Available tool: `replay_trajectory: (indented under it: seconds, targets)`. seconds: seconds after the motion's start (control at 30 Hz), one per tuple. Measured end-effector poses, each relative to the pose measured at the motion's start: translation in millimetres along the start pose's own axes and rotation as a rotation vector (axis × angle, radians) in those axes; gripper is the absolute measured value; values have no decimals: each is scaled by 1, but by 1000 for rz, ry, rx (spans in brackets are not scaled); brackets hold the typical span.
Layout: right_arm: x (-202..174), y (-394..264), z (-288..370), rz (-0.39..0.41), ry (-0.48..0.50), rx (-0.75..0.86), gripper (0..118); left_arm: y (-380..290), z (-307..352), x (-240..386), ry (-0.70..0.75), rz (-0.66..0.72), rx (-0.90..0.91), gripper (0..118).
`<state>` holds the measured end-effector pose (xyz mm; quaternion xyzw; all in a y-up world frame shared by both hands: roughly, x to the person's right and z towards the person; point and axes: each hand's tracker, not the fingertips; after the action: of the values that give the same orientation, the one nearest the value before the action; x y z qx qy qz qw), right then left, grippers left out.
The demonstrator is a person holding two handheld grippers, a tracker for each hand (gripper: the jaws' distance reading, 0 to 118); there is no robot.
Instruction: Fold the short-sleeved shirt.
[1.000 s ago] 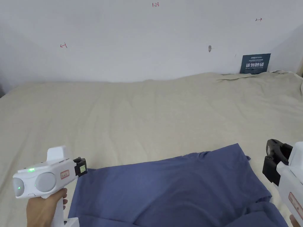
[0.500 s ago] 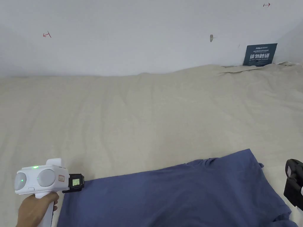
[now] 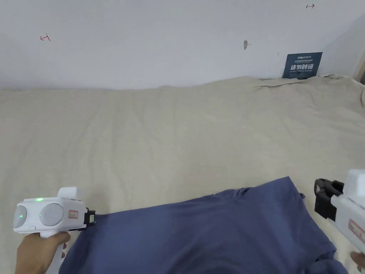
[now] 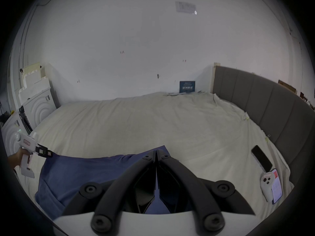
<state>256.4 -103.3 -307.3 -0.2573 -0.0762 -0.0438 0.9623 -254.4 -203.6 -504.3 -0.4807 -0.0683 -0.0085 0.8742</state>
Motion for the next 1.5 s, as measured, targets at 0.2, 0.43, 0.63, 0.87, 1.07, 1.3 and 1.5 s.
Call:
replay_trajectory:
  seconds: [0.2,0.43,0.63,0.87,1.07,1.3,1.5]
  targets:
    - [26,8,-80,13,43,-142,68,-8,47,9,-39,-39,76,2]
    - [29,5,-156,2,5,-301,99,-10,78,11,-38,-35,122,2]
    - [20,-13,-182,15,-15,-414,95,-12,82,5,-32,-23,123,2]
    - [6,-20,-170,97,-22,-391,1,-19,79,-6,-19,-10,111,2]
    - [13,-8,-123,160,41,-308,1,-24,78,-16,-12,26,123,2]
    - [45,6,-32,76,129,-160,1,-41,96,-25,12,61,127,2]
    - [62,-12,51,26,177,-112,1,-68,138,-24,19,75,151,2]
